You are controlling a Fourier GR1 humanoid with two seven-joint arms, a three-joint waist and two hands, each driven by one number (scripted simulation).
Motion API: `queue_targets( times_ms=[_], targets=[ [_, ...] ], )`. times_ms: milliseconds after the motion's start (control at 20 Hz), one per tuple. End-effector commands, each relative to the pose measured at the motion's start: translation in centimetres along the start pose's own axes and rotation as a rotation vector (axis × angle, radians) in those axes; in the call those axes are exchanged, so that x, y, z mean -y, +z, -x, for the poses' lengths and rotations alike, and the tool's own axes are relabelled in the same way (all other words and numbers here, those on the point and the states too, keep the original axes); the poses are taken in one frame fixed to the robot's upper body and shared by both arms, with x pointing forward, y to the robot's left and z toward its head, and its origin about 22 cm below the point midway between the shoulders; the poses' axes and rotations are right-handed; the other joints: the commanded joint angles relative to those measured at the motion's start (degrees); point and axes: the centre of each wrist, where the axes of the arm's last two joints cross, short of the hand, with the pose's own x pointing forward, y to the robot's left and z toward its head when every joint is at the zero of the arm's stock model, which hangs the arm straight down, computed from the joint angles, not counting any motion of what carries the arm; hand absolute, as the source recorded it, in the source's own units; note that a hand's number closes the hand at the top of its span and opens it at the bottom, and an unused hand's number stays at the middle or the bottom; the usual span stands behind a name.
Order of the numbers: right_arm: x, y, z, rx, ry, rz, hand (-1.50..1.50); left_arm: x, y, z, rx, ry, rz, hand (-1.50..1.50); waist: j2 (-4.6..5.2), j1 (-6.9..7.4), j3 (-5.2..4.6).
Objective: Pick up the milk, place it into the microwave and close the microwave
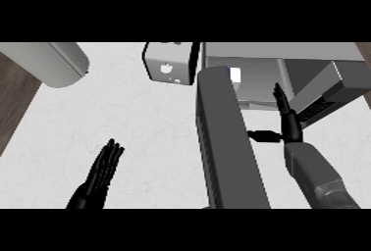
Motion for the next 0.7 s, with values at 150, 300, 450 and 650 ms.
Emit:
queue_targets(
  times_ms=[150, 300, 450, 650],
  targets=[
    [0.4, 4.2, 2.2, 0.014, -0.130, -0.043, -1.50, 0.1, -0.4, 0.6, 0.007, -0.004, -0.001, -1.50, -0.65, -1.39, -0.13],
    [2.2, 6.1, 3.2, 0.026, -0.264, -0.012, -1.50, 1.8, -0.5, 0.3, -0.003, 0.045, 0.006, -1.50, -0.76, -1.96, -0.11],
    [0.2, 8.4, 3.9, 0.034, -0.349, -0.034, -1.50, -0.2, -1.7, 1.0, -0.025, 0.081, 0.079, -1.50, -1.10, -3.35, -0.24],
    [2.9, 9.0, 4.2, 0.054, -0.400, -0.049, -1.50, 1.1, -1.7, 0.5, -0.065, 0.005, 0.157, 1.50, -1.27, -3.24, -0.23]
  ],
)
